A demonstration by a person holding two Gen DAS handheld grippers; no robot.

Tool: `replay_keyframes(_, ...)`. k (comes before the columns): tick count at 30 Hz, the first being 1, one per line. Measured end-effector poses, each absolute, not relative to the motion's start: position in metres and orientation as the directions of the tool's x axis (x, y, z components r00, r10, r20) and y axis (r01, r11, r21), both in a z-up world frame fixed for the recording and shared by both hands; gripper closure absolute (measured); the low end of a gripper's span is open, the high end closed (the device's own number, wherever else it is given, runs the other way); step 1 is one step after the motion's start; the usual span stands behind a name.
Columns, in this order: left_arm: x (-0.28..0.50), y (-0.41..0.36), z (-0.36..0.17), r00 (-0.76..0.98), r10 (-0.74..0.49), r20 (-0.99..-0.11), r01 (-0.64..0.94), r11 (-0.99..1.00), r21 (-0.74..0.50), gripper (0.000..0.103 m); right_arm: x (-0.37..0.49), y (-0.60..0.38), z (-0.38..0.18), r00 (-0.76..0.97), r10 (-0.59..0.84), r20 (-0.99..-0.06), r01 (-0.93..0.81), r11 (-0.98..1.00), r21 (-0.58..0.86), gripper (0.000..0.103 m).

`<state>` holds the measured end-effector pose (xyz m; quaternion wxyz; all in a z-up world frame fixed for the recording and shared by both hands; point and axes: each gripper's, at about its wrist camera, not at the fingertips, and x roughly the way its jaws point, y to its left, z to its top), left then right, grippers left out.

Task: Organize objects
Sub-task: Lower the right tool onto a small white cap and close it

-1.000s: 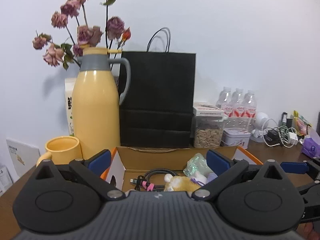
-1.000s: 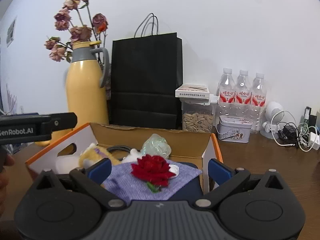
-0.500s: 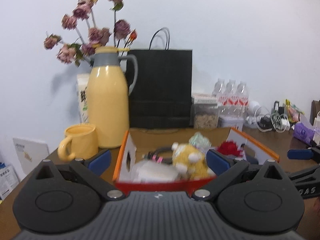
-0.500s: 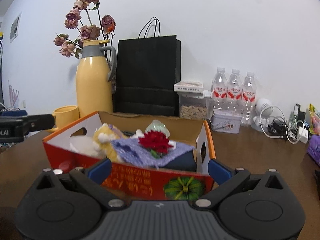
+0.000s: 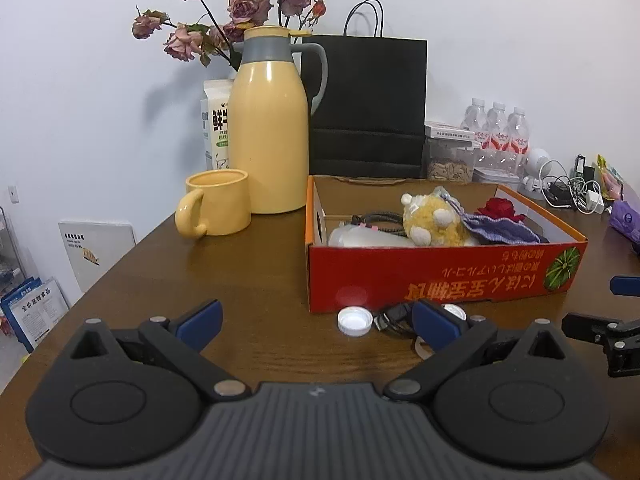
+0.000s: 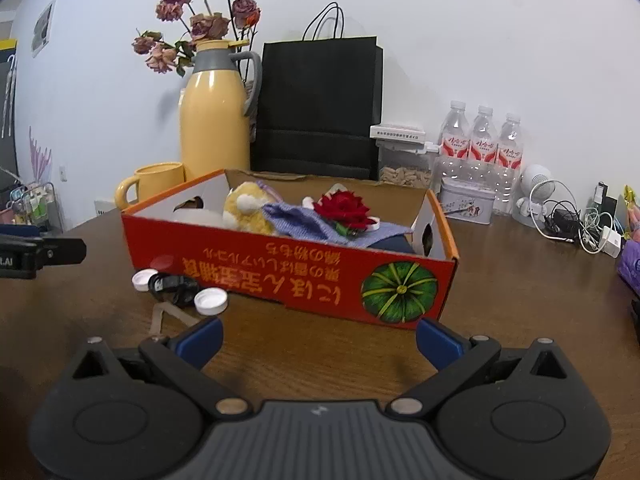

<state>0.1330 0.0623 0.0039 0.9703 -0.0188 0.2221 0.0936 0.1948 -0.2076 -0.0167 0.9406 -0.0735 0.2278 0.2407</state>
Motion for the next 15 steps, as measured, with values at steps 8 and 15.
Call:
replay_keyframes(8,0.133,0.061,0.003,0.881,0.157,-0.446,-0.172,0.985,0.006,0.0,0.19,-0.2,-0.02,0.769,0.417,-0.484,-0.494,0.869,-0.037,0.0)
replay_keyframes(15,0.148,0.064,0.0,0.871,0.16,-0.464,-0.175,0.984,0.01,0.0,0.192,-0.186,-0.022,0.752,0.425,-0.504,-0.513,0.858,-0.042,0.0)
